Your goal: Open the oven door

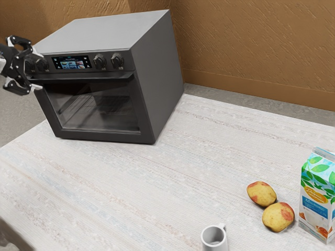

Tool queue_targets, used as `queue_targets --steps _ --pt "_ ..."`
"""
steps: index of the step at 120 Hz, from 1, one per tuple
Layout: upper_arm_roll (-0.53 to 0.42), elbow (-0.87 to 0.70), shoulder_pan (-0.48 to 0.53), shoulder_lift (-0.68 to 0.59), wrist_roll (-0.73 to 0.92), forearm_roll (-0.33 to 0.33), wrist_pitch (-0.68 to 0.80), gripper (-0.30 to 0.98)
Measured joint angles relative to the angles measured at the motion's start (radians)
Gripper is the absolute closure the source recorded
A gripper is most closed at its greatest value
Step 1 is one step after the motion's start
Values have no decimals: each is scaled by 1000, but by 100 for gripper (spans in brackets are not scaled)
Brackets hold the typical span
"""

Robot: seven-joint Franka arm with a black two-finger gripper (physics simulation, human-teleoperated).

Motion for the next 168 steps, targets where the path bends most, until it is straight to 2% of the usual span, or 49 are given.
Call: queue_targets --steps 14,26,52,80,168 --pt "-39 -2 8 22 -41 -13 77 0" --pt "-111 -7 -8 40 -80 78 163 0" --pt "-138 -58 3 84 -154 228 298 0" --pt "-157 -74 -6 122 -216 332 374 0" --pt "-170 -81 10 224 -319 399 441 0"
